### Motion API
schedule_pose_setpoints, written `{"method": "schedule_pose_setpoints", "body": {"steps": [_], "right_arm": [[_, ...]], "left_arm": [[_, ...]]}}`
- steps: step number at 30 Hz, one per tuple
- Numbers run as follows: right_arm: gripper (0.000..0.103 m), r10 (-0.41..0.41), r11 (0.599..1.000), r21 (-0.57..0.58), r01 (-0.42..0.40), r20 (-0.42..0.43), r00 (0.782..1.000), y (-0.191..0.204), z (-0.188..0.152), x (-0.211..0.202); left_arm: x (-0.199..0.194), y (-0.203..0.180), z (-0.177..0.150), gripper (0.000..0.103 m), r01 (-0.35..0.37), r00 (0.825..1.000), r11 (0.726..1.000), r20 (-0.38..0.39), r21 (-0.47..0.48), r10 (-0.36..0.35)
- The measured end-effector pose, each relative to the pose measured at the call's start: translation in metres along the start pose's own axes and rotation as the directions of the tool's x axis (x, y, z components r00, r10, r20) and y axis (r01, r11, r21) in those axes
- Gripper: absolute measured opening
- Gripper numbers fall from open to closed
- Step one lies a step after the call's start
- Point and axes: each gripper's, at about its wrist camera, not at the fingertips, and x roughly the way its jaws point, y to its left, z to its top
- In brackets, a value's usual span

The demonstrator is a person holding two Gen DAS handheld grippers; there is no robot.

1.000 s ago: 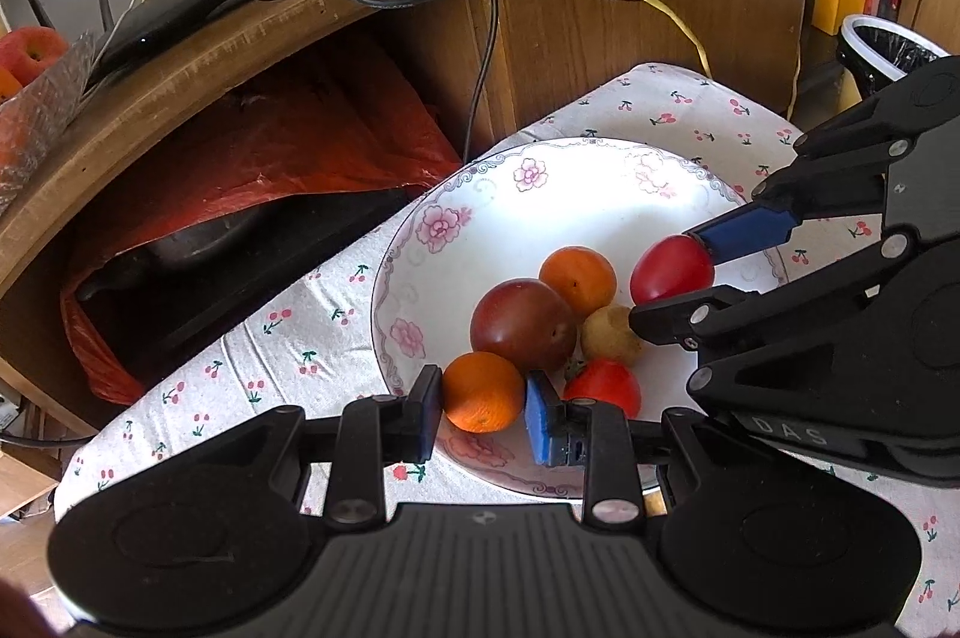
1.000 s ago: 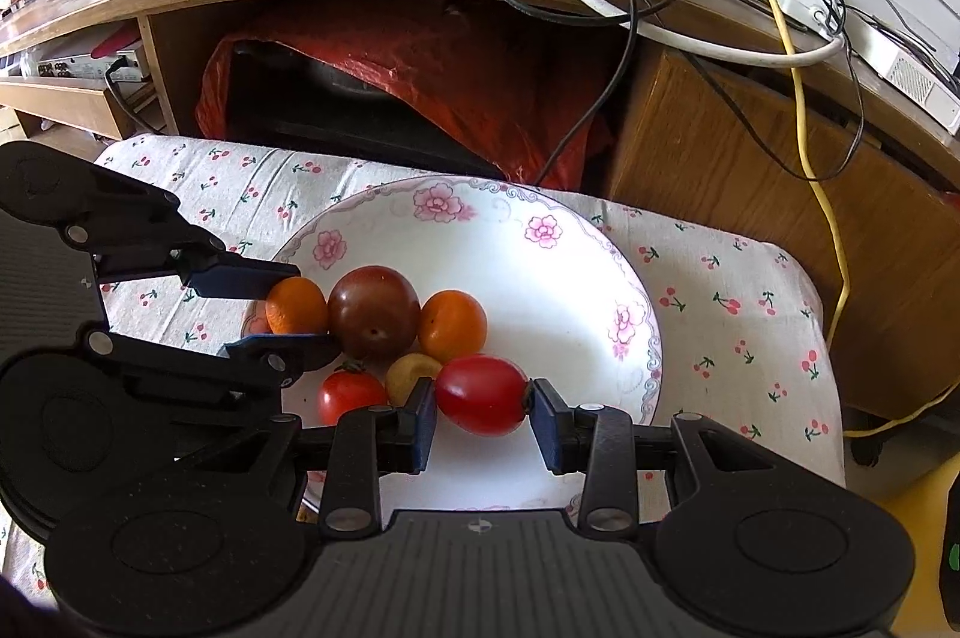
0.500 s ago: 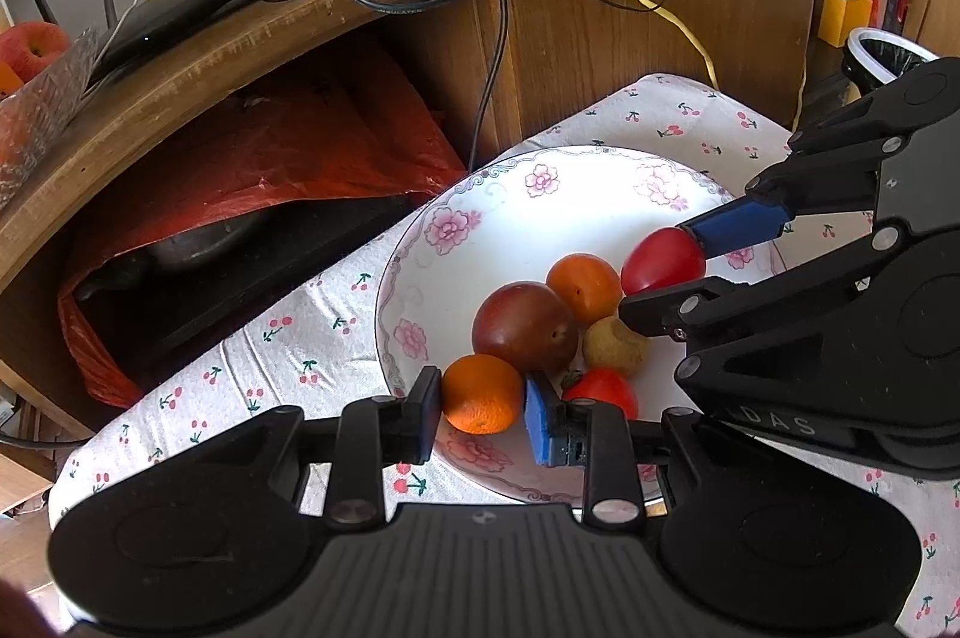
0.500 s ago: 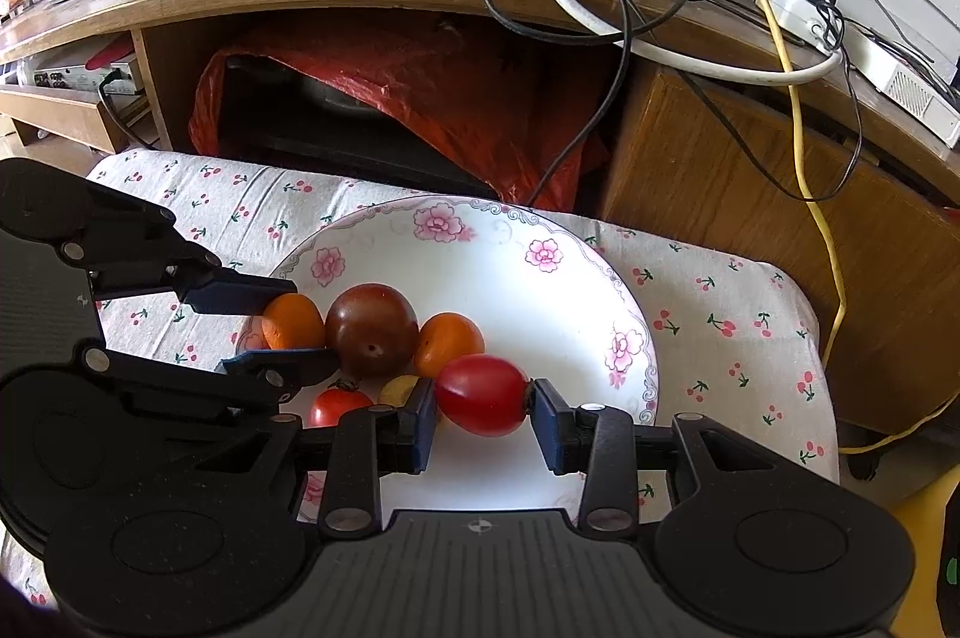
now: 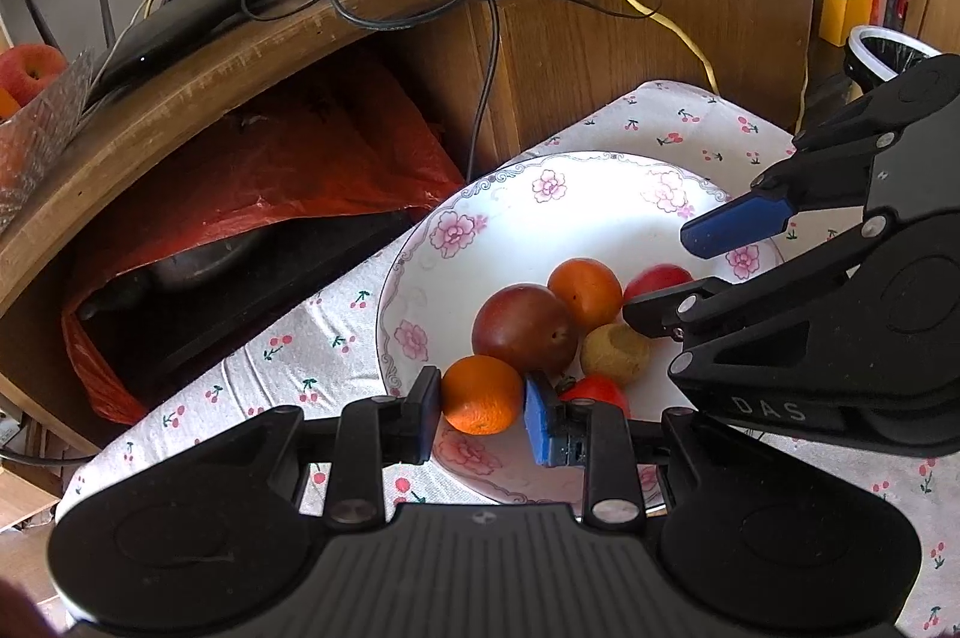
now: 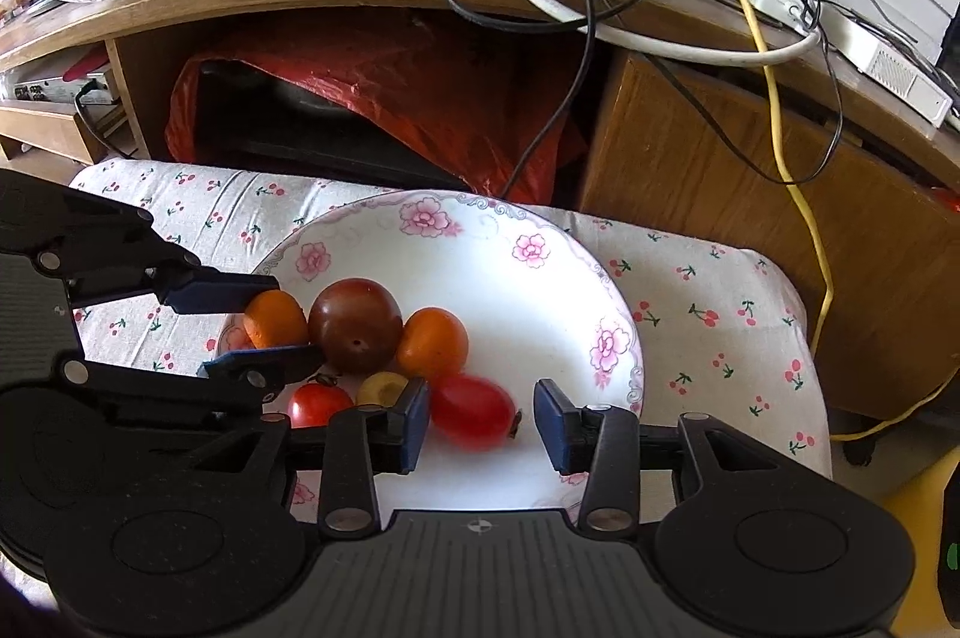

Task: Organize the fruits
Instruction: 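Lower both fruits into the bowl and open both tools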

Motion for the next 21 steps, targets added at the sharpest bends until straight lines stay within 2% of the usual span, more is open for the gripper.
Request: {"method": "schedule_pose_setpoints", "body": {"steps": [12,21], "right_arm": [[0.039,-0.002,1.0,0.01,0.002,0.021,1.0,-0.0028,0.0014,-0.004],[0.04,-0.005,1.0,0.003,0.004,0.026,1.0,0.0002,0.0007,-0.0101]], "left_arm": [[0.0001,-0.0019,-0.0007,0.038,0.002,1.0,1.0,-0.002,0.002,-0.002],[-0.0078,-0.0017,-0.0037,0.044,0.014,1.0,1.0,0.003,-0.002,-0.014]]}}
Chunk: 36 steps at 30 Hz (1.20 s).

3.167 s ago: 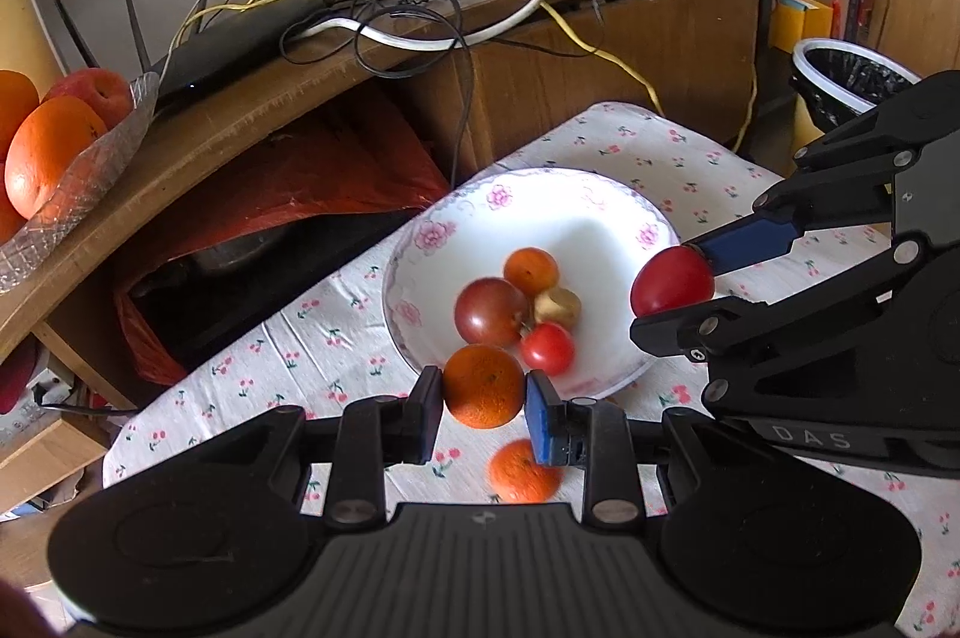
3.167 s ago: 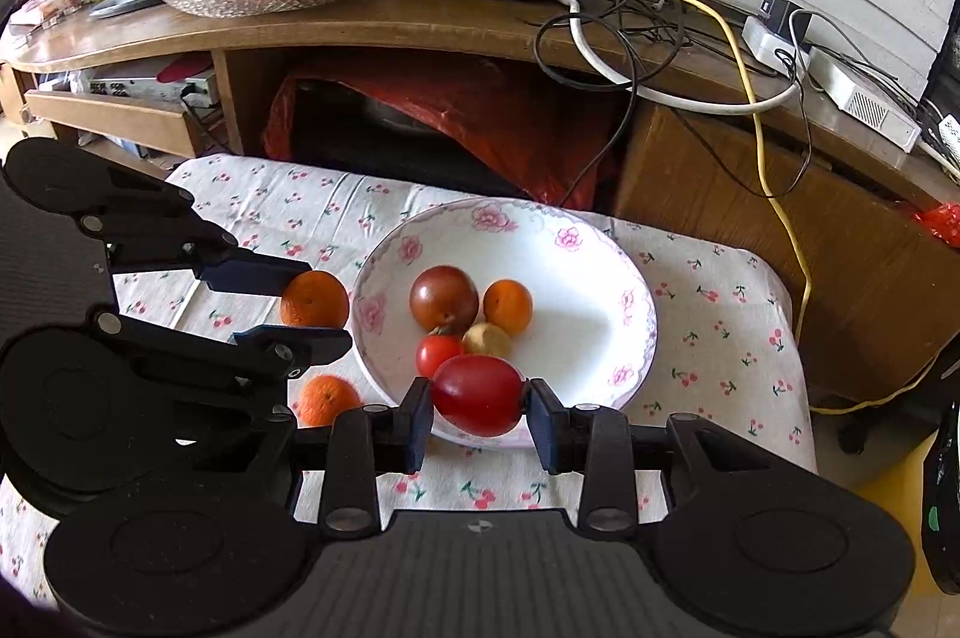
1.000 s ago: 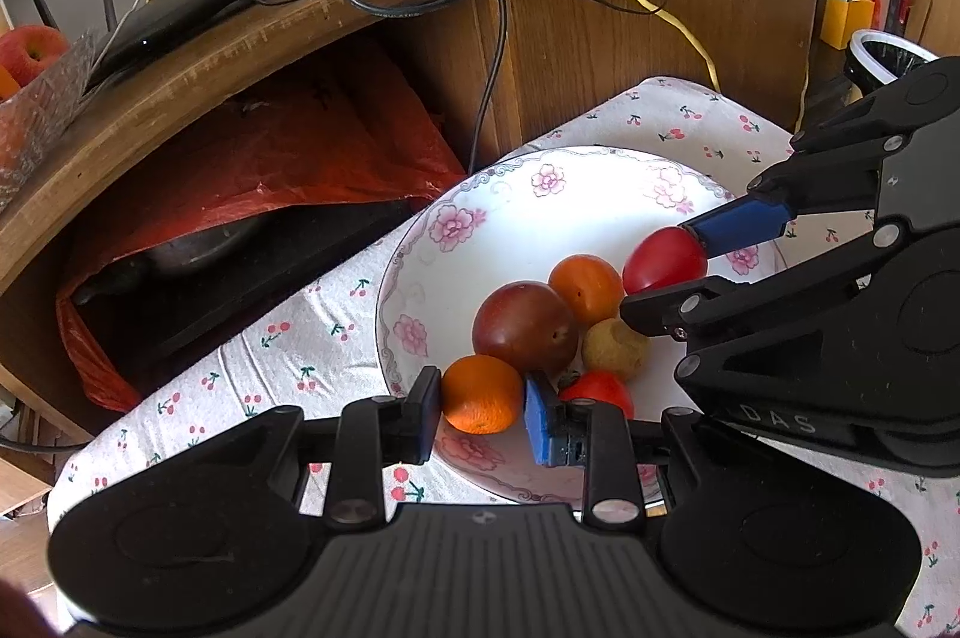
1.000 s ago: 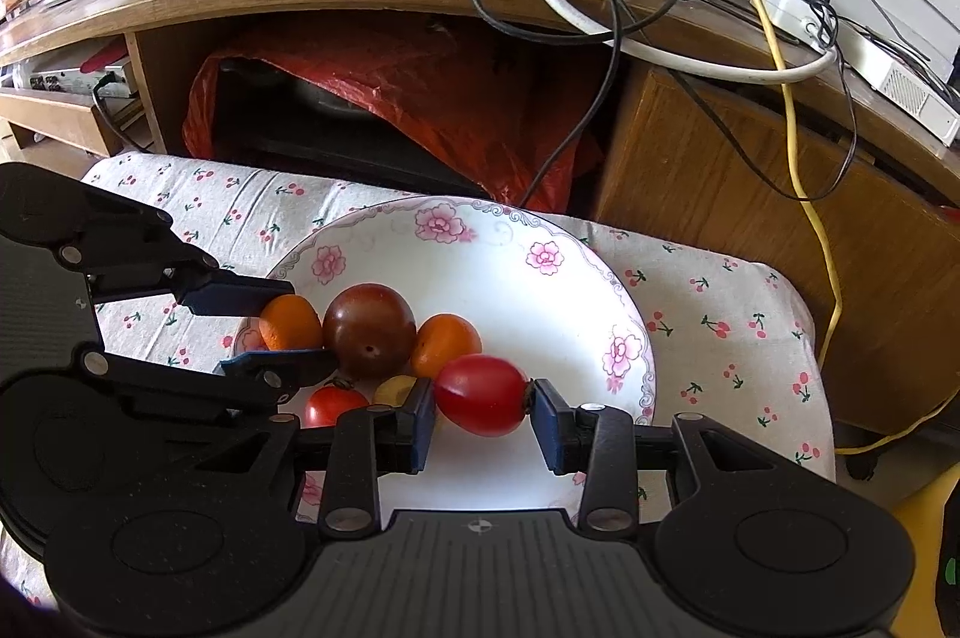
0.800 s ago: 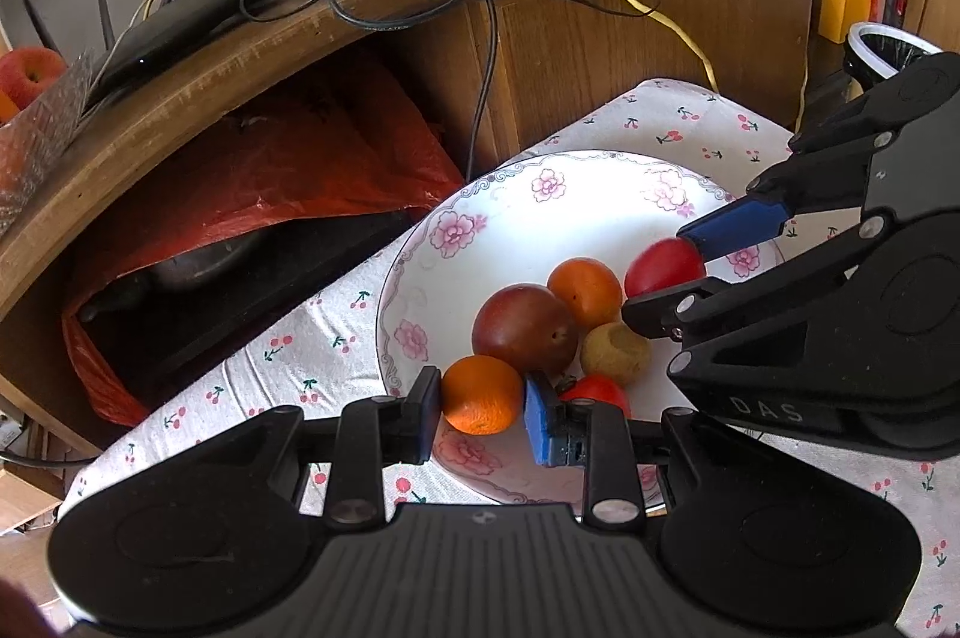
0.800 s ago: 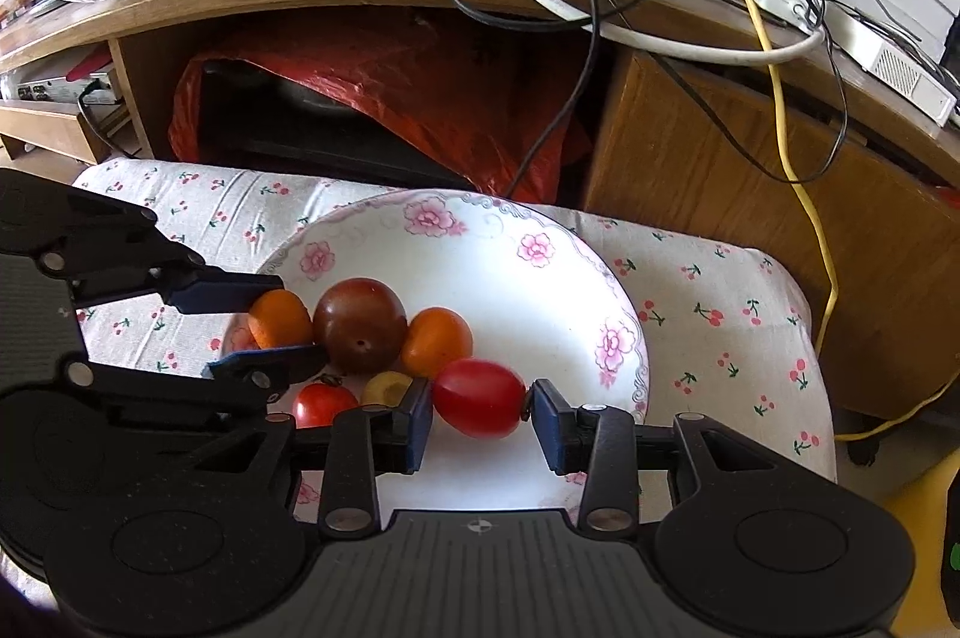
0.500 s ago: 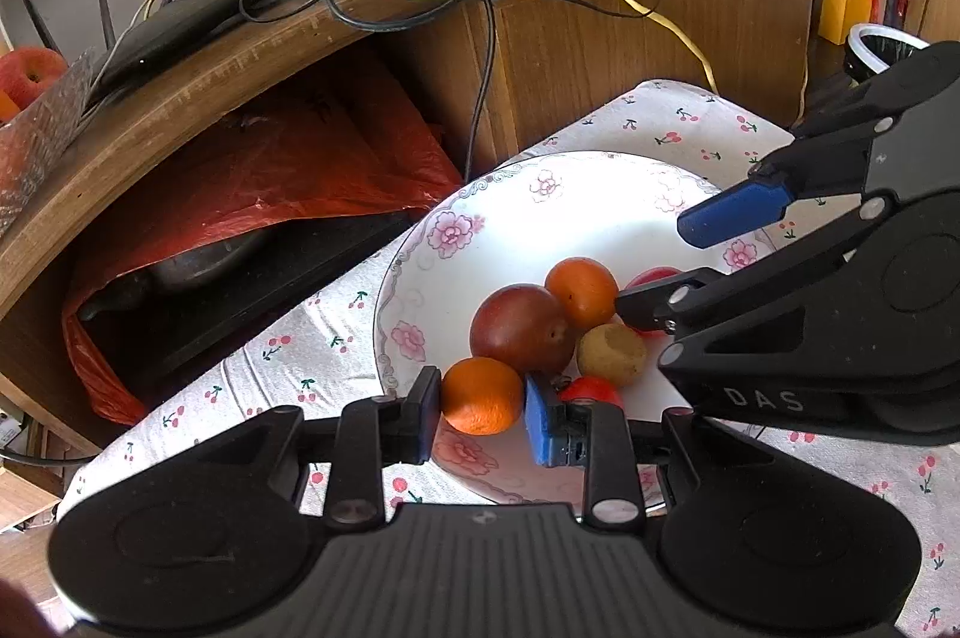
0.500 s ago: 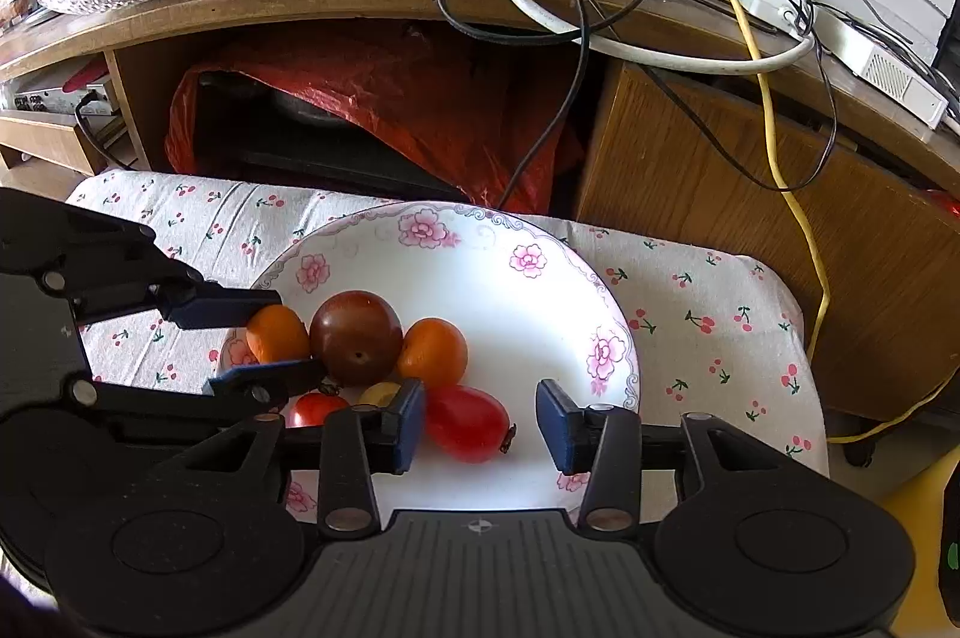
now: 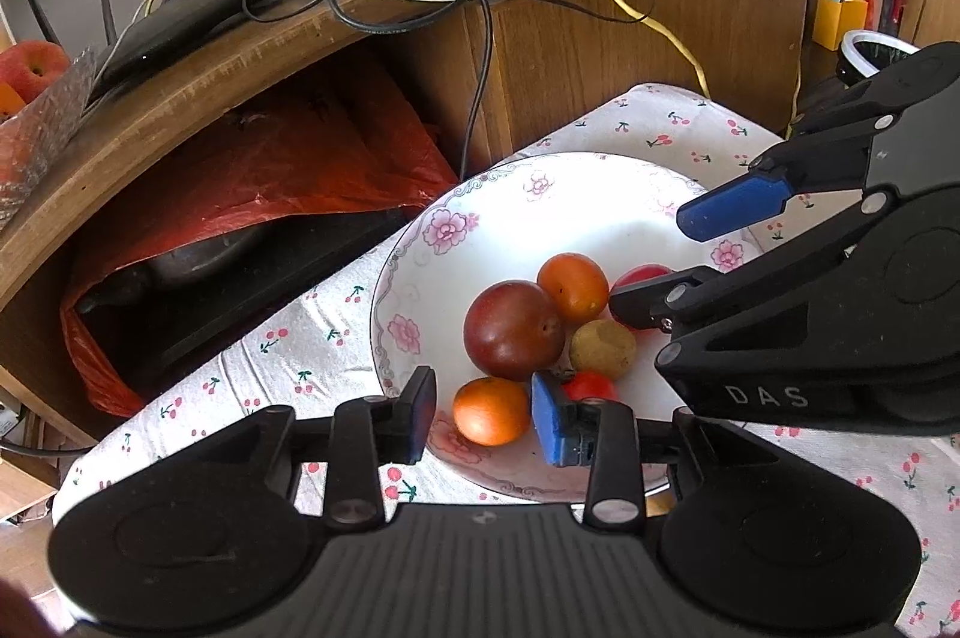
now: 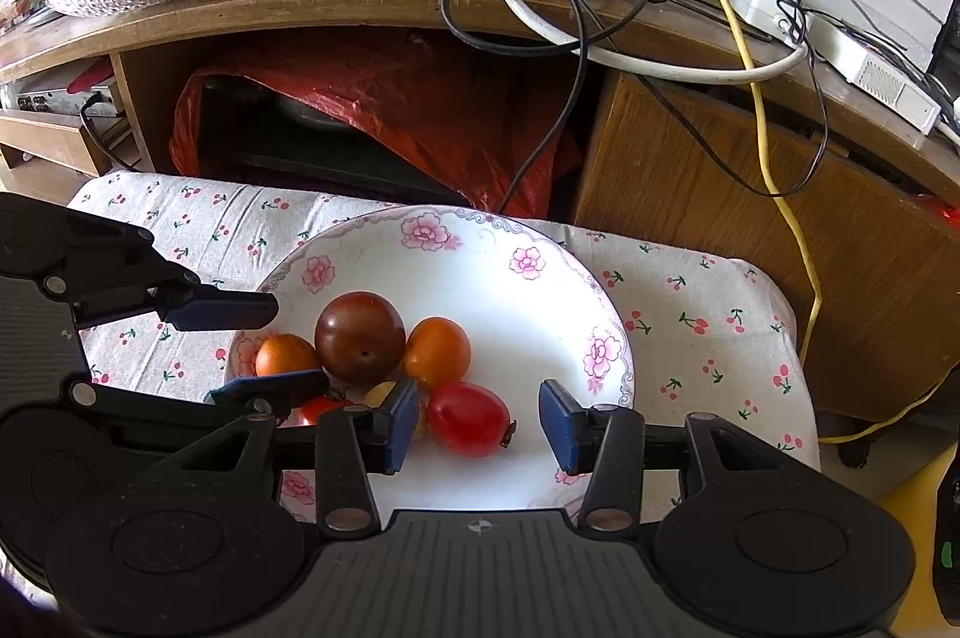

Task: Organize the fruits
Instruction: 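Lower both fruits into the bowl and open both tools, then grasp the small potato with the right tool while the left tool grasps the last tangerine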

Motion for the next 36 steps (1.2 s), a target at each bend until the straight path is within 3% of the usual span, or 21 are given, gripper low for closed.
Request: {"method": "schedule_pose_setpoints", "body": {"steps": [11,23,36], "right_arm": [[0.04,0.008,1.0,-0.002,-0.008,0.013,1.0,0.001,-0.007,-0.017],[0.04,0.098,0.994,-0.037,-0.099,-0.028,0.995,0.02,-0.043,-0.046],[0.04,0.162,0.982,-0.082,-0.167,-0.071,0.984,0.043,-0.054,-0.023]], "left_arm": [[-0.02,0.005,-0.011,0.045,-0.009,1.0,1.0,-0.002,-0.007,0.009],[-0.052,0.004,-0.045,0.045,0.024,0.999,0.999,-0.042,0.022,-0.023],[-0.055,0.008,-0.066,0.045,0.112,0.991,0.993,-0.077,0.046,-0.108]]}}
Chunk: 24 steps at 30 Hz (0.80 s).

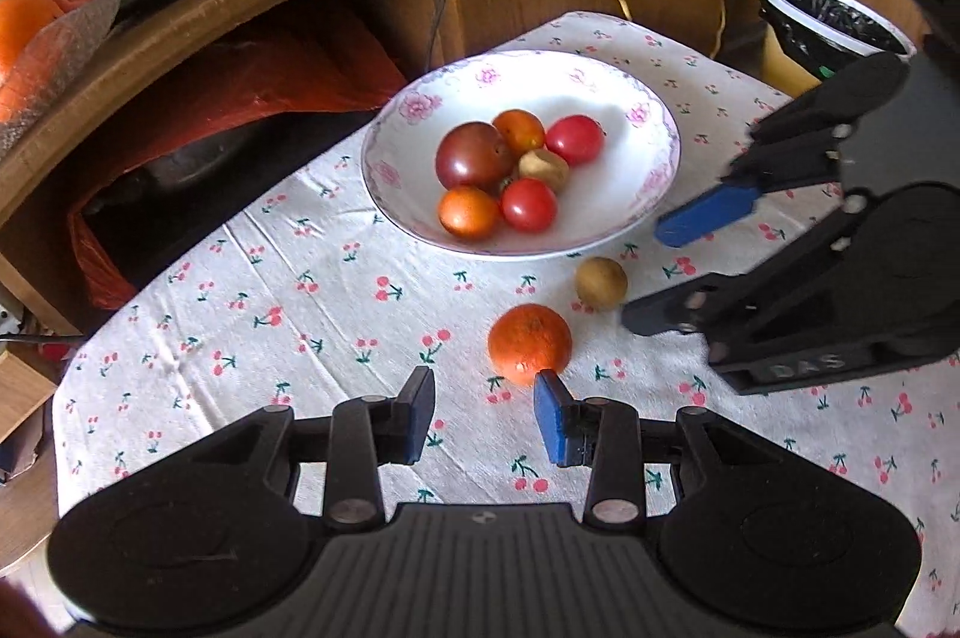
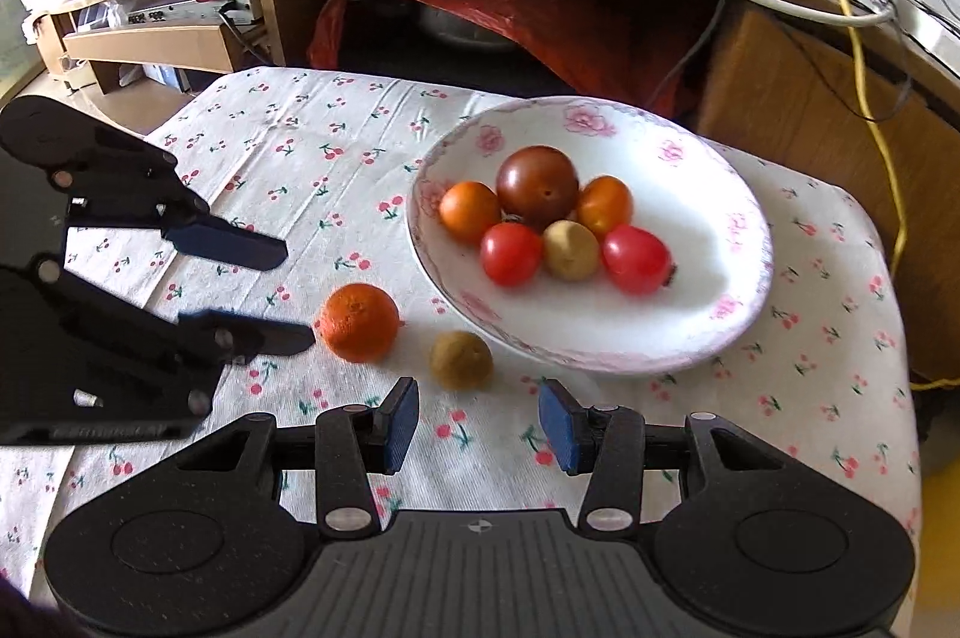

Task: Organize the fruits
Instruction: 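Grasp the small potato with the right tool while the left tool grasps the last tangerine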

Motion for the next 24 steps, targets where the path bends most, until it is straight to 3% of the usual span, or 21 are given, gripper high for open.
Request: {"method": "schedule_pose_setpoints", "body": {"steps": [3,8,16,24], "right_arm": [[0.039,0.007,1.0,-0.02,-0.007,-0.004,1.0,0.004,0.004,0.009],[0.02,0.007,0.999,-0.034,-0.007,-0.01,1.0,0.005,0.005,0.017],[0.019,0.01,1.0,-0.004,-0.01,-0.024,1.0,-0.005,-0.001,0.011],[0.019,0.002,1.0,0.03,-0.001,-0.032,0.999,-0.017,-0.01,0.001]], "left_arm": [[0.003,0.0,-0.001,0.045,0.013,1.0,1.0,-0.004,0.006,-0.013],[0.008,0.0,0.0,0.046,0.026,1.0,1.0,0.0,0.011,-0.026],[0.02,-0.013,0.012,0.046,0.07,0.997,0.997,0.011,0.034,-0.07],[0.032,-0.014,0.016,0.046,0.051,0.999,0.999,0.01,-0.002,-0.051]]}}
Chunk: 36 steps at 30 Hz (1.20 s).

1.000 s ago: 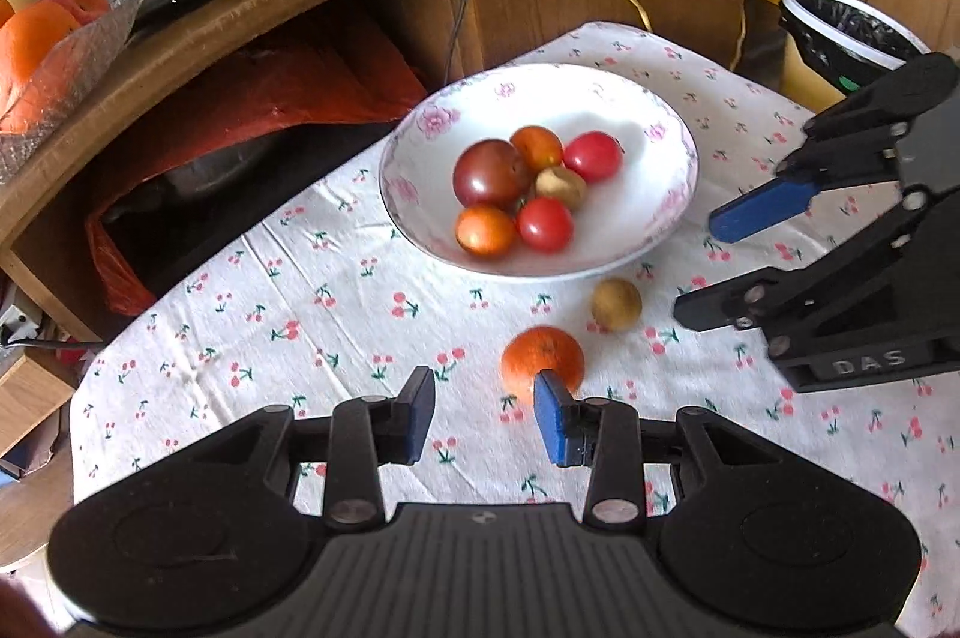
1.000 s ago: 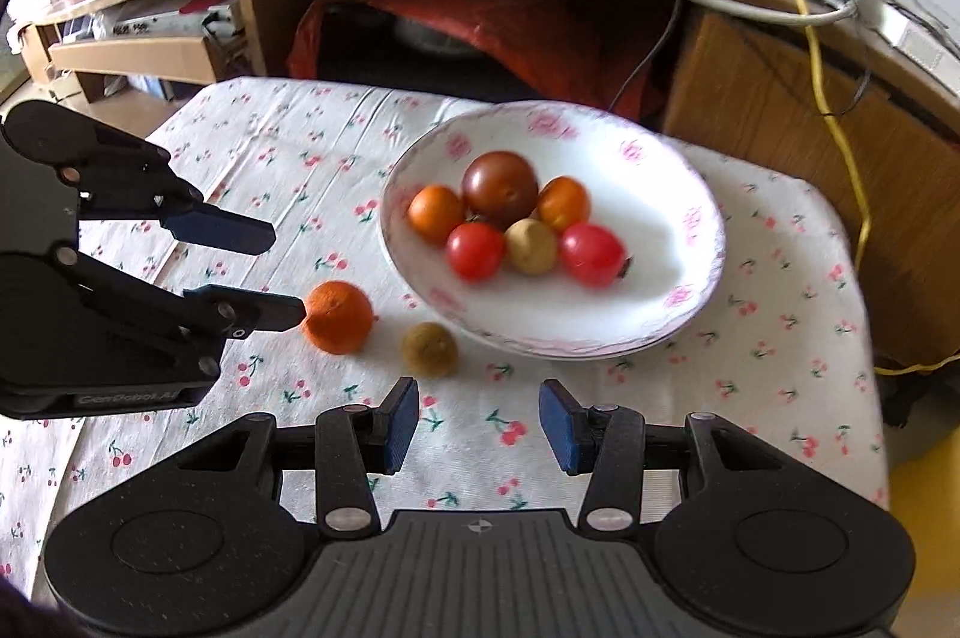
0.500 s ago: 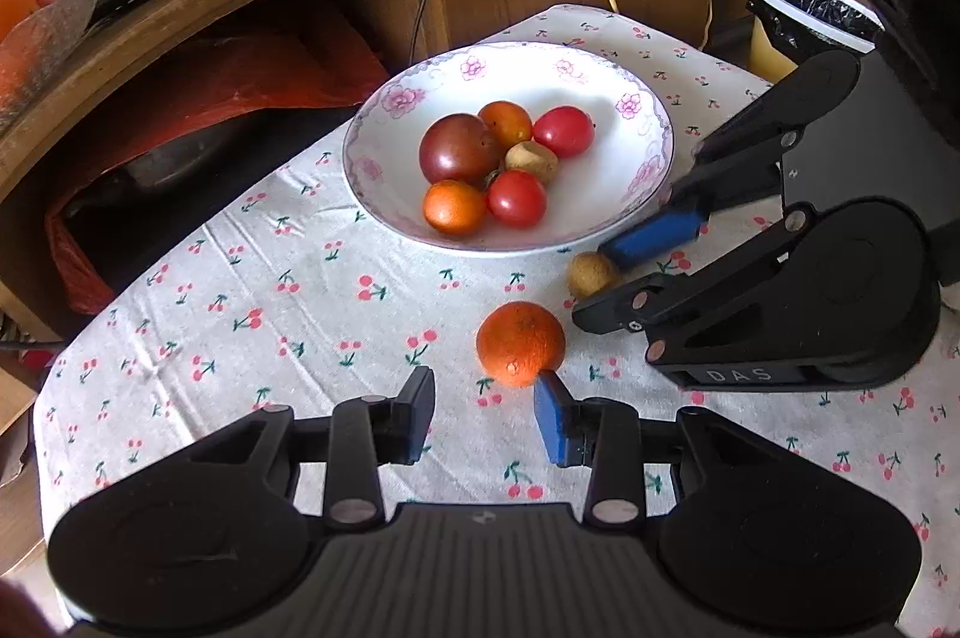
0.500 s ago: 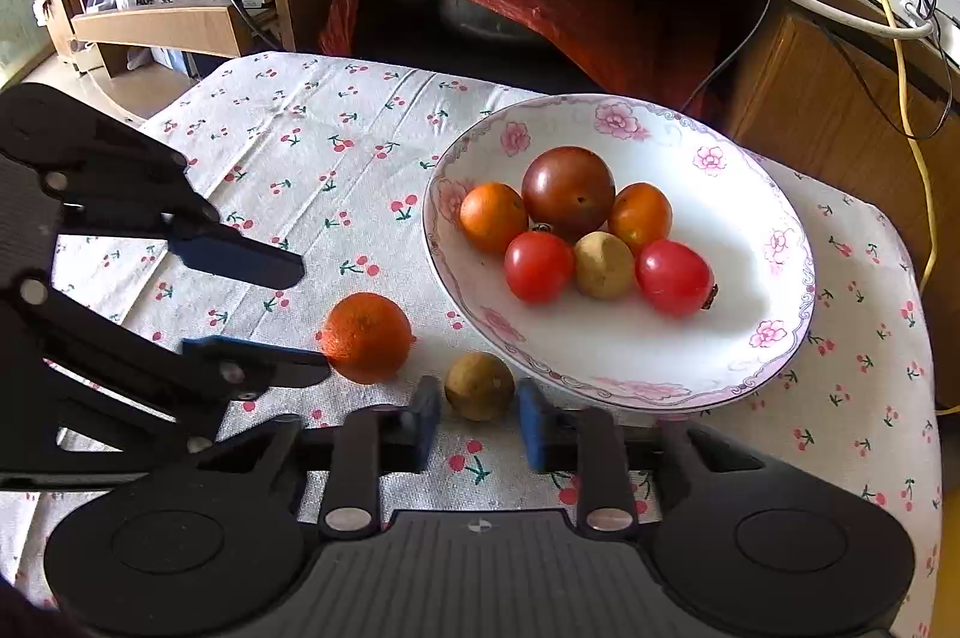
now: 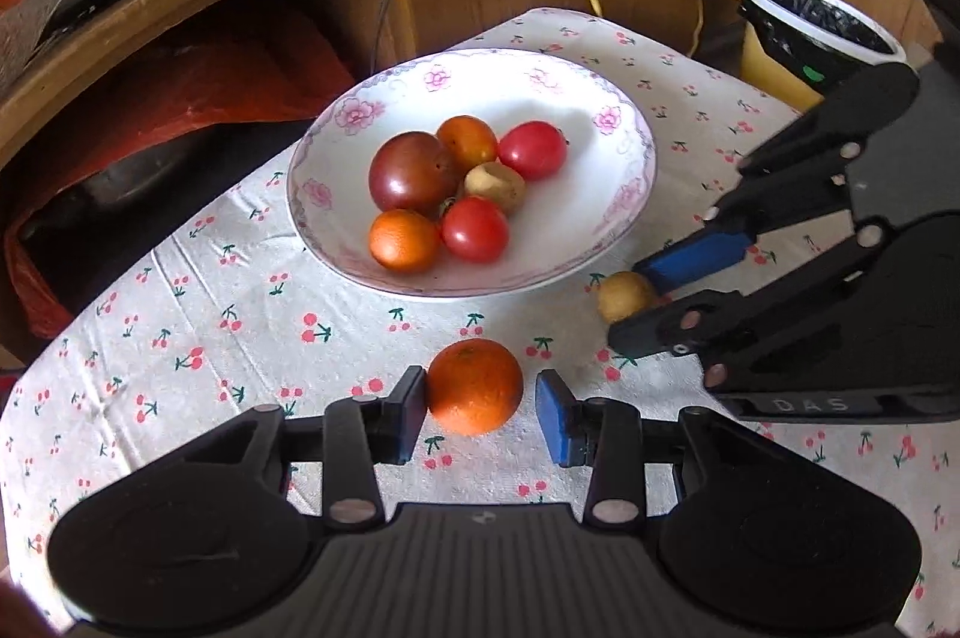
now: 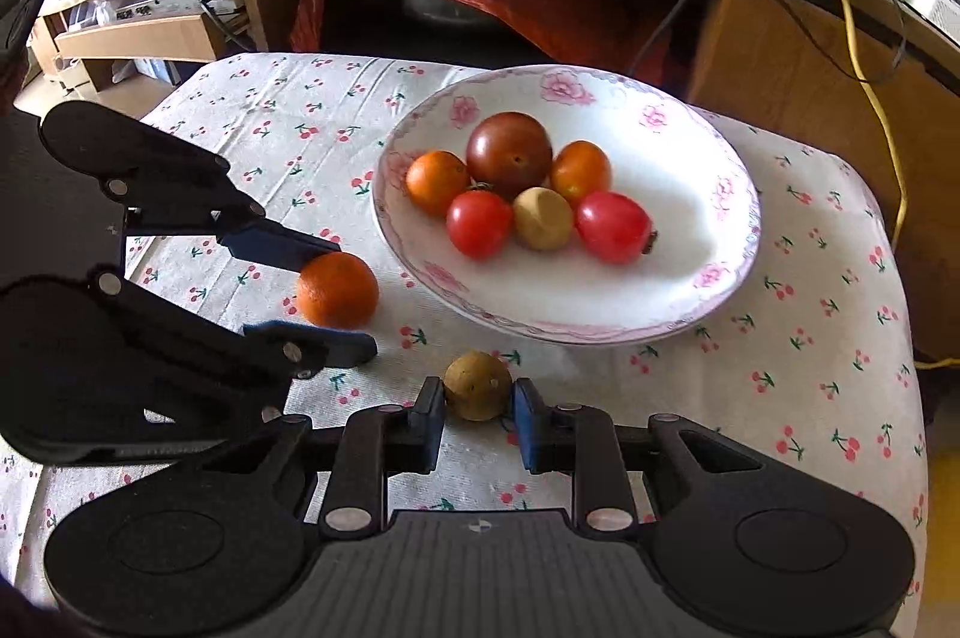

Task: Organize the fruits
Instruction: 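Grasp the small potato with the right tool while the left tool grasps the last tangerine, then carry the potato and tangerine over the white bowl with both tools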

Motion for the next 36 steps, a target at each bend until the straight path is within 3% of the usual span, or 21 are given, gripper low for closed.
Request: {"method": "schedule_pose_setpoints", "body": {"steps": [7,20,28,36], "right_arm": [[0.019,-0.015,1.0,-0.011,0.015,-0.019,1.0,0.006,-0.006,-0.01],[0.019,-0.031,0.998,-0.05,0.027,-0.09,0.995,0.025,-0.048,-0.057],[0.02,-0.056,0.997,-0.069,0.045,-0.158,0.986,0.034,-0.074,-0.052],[0.02,-0.056,0.997,-0.062,0.047,-0.151,0.987,0.033,-0.071,-0.051]], "left_arm": [[-0.013,-0.004,-0.011,0.042,-0.026,1.0,1.0,-0.014,-0.011,0.026],[-0.056,-0.043,-0.04,0.042,-0.009,0.997,0.999,-0.081,0.052,0.014],[-0.059,-0.067,-0.051,0.042,0.0,0.993,0.995,-0.117,0.101,0.012],[-0.058,-0.073,-0.056,0.043,-0.01,0.994,0.994,-0.111,0.113,0.022]]}}
